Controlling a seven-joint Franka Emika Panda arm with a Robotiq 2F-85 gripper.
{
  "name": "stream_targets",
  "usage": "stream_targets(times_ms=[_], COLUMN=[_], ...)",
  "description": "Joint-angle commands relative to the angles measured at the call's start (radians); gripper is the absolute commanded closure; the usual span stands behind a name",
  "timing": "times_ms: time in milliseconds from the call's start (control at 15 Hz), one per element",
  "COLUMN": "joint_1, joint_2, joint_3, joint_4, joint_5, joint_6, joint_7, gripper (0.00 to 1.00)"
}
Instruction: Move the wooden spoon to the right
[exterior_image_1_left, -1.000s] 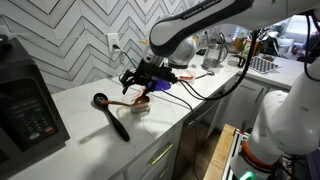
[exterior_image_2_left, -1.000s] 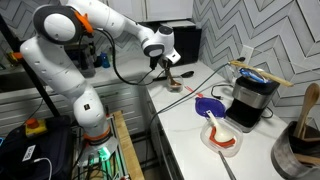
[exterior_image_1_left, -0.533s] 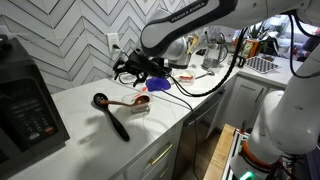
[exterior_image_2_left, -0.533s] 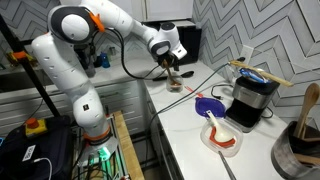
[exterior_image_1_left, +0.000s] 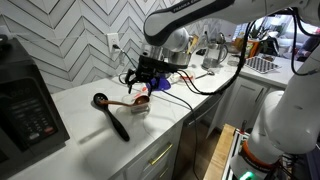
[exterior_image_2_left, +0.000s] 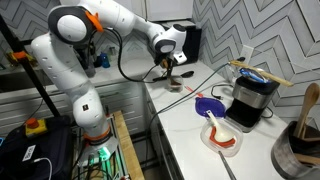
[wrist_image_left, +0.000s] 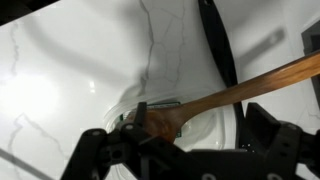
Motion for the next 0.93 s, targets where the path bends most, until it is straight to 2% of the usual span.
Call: stream_targets(times_ms=[0, 67, 267, 467, 667, 867], joint_1=[-0.004, -0.006, 0.001, 0.001, 0.002, 0.019], joint_2=[0.000, 0.003, 0.023, 0.040, 0.062, 0.094], joint_3=[0.001, 0.023, 0.055, 0.082, 0.088, 0.080], joint_4=[0.003, 0.000, 0.002, 0.002, 0.021, 0.053], joint_5=[0.003, -0.031, -0.073, -0.186, -0.276, -0.217], joint_6=[-0.008, 0.030, 0.112, 0.136, 0.081, -0.012], joint_7=[-0.005, 0.139, 0.355, 0.586, 0.793, 0.853], gripper=[0.00, 0.00, 0.00, 0.00, 0.00, 0.00])
